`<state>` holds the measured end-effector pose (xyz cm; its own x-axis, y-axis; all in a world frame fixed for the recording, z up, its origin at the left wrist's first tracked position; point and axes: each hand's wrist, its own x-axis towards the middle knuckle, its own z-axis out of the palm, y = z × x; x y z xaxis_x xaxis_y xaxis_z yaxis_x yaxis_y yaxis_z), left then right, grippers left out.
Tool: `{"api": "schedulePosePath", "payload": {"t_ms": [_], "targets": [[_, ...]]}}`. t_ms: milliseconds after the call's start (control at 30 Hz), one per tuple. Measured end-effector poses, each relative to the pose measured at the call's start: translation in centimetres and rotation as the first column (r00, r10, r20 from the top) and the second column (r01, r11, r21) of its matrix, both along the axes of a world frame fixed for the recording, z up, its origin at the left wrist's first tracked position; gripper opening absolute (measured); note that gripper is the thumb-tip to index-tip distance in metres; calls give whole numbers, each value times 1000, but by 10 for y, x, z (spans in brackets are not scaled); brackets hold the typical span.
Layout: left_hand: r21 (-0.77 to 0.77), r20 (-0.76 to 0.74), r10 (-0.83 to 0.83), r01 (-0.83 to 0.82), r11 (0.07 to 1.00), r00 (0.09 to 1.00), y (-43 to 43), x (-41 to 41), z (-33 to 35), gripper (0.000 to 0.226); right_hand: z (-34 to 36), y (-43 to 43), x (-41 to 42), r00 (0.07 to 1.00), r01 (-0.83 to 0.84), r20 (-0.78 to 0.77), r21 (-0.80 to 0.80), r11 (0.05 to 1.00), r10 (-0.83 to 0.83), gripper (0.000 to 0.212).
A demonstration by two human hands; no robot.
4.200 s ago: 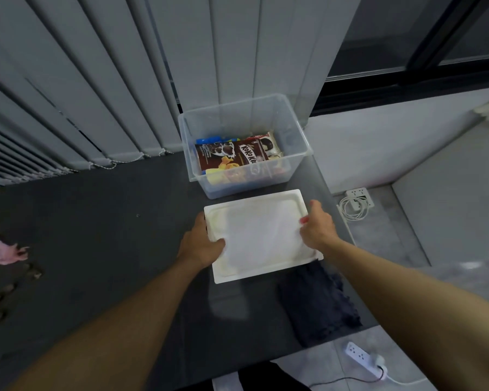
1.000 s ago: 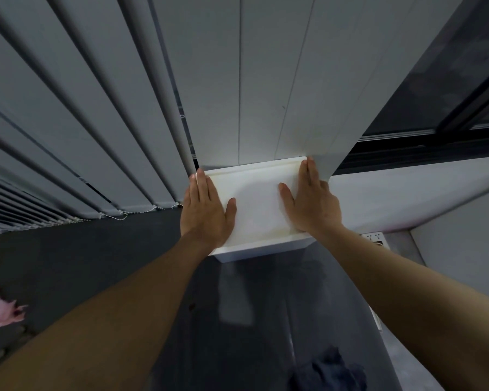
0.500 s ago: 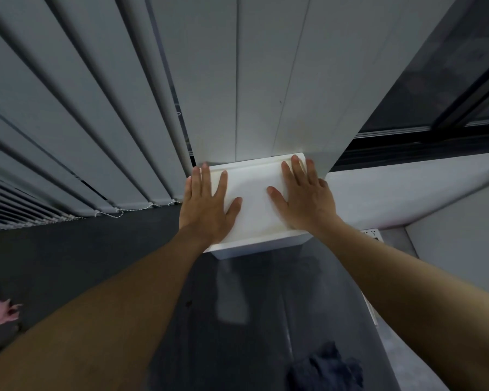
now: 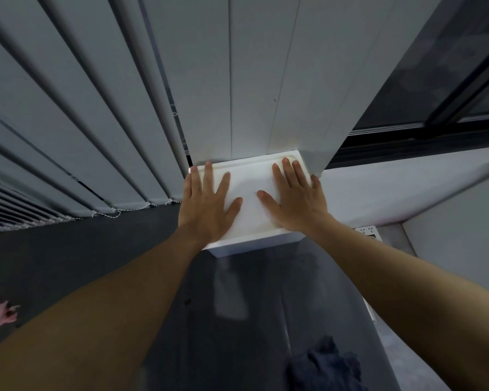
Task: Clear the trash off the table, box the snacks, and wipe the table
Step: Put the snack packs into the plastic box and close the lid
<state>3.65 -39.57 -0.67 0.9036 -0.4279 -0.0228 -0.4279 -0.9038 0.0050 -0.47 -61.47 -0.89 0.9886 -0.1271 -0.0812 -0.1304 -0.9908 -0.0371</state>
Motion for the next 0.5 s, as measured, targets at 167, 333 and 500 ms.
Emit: {"api": "schedulePosePath", "payload": {"t_ms": [167,333,500], "targets": [[17,-11,-54,54,998,999,-4,-3,0,82,0,0,-1,999,1,32,-3,1000,-1,87],[32,-45,-38,40,999,998,-5,-1,2,81,2,-4,0,998,28,59,43,999,-30,89],[-45,-51,-18,16,999,999,-4,-2,8,82,0,-12,7,980,177,69,143,974,-188,93]]}}
